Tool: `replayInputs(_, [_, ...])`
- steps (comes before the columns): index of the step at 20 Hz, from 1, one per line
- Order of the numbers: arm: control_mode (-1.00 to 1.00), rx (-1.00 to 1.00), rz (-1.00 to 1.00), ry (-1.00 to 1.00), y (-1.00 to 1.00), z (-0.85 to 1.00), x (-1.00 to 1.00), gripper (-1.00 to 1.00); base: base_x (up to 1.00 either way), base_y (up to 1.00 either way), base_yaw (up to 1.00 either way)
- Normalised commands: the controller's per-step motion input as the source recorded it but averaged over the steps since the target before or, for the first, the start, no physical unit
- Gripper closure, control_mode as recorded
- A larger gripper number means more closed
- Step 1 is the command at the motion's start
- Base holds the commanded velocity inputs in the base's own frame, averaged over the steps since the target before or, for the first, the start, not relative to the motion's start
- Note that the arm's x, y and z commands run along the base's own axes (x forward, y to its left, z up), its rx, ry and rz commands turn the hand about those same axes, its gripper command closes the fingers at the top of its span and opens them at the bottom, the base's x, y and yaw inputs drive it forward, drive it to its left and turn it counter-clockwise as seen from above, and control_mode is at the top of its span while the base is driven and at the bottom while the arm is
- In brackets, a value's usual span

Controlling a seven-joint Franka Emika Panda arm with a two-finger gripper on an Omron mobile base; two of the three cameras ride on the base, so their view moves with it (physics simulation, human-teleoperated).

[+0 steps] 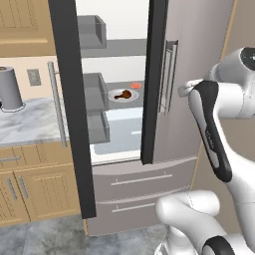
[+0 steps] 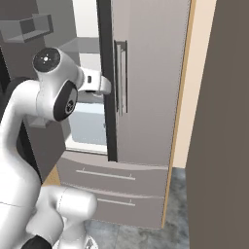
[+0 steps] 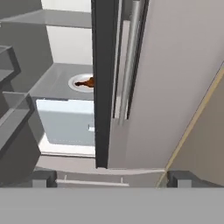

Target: Retrieve the chicken drumstick from the fridge and place it on the saucepan with marinade on the stove.

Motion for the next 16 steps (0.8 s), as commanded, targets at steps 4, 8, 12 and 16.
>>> replayInputs(4, [-1.00,0.00,-0.08,-0.19,0.00,0.00,0.47,-1.00,0.00,0.00,0.00])
replayInputs(8, [-1.00,0.00,-0.11,-0.01,-0.01,0.00,0.44,-1.00,0.00,0.00,0.00])
replayInputs(12, [-1.00,0.00,-0.04,0.00,-0.06,0.00,0.35,-1.00,0.00,0.00,0.00])
replayInputs(16, [-1.00,0.00,0.00,0.00,-0.15,0.00,0.44,-1.00,0.00,0.00,0.00])
